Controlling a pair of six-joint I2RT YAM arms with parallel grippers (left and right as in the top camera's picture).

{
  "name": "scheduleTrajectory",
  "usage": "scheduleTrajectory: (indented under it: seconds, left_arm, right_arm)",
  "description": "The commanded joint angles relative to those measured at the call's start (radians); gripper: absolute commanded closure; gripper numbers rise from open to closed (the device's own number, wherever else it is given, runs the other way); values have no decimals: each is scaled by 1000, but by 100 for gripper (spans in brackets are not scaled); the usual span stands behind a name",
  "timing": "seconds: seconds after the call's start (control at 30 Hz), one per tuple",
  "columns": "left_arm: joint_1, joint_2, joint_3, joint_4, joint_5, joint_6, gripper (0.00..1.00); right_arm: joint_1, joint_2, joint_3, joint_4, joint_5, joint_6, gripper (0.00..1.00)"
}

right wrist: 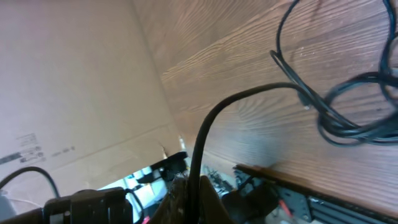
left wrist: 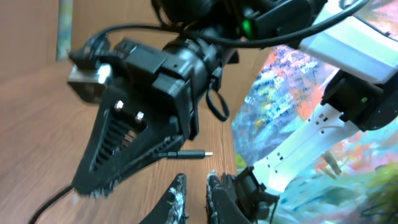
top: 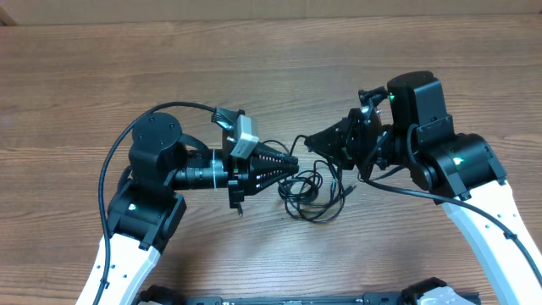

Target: Untangle cables

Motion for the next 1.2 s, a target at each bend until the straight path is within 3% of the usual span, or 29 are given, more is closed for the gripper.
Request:
scheduleTrajectory:
  seconds: [0.0, 0.03, 0.07, 0.1, 0.13, 0.17, 0.33, 0.63, 0.8, 0.97, 1.17]
  left_arm:
    - [-5, 0, 9, -44, -61, 6, 92]
    - [-5, 0, 9, -64, -86, 6, 95]
    - [-5, 0, 9, -77, -105, 6, 96]
    - [-5, 0, 9, -92, -125, 6, 96]
    - [-5, 0, 9, -103, -142, 6, 96]
    - [-5, 0, 9, -115, -161, 6, 96]
    - [-5, 0, 9, -173, -237, 5, 90]
    - [-6, 0, 9, -381, -480, 6, 88]
    - [-6, 5, 6, -505, -570, 54, 61]
    - [-6, 34, 5, -639, -670, 94, 57]
    - [-6, 87, 5, -668, -708, 95, 52]
  right_arm:
    - [-4, -4, 14, -27, 129, -90, 96]
    - [-4, -4, 14, -41, 177, -101, 95]
    - [-4, -4, 14, -54, 219, -118, 82]
    - [-4, -4, 14, -64, 270, -153, 57]
    - [-4, -4, 14, -75, 316, -193, 22]
    - [-4, -4, 14, -91, 359, -231, 0]
    - [-4, -2, 14, -214, 537, -253, 0]
    - [-1, 6, 13, -350, 539, -283, 0]
    - [-1, 22, 10, -371, 493, -396, 0]
    - [0, 60, -33, -362, 462, -490, 0]
    - [23, 121, -146, -264, 316, -618, 0]
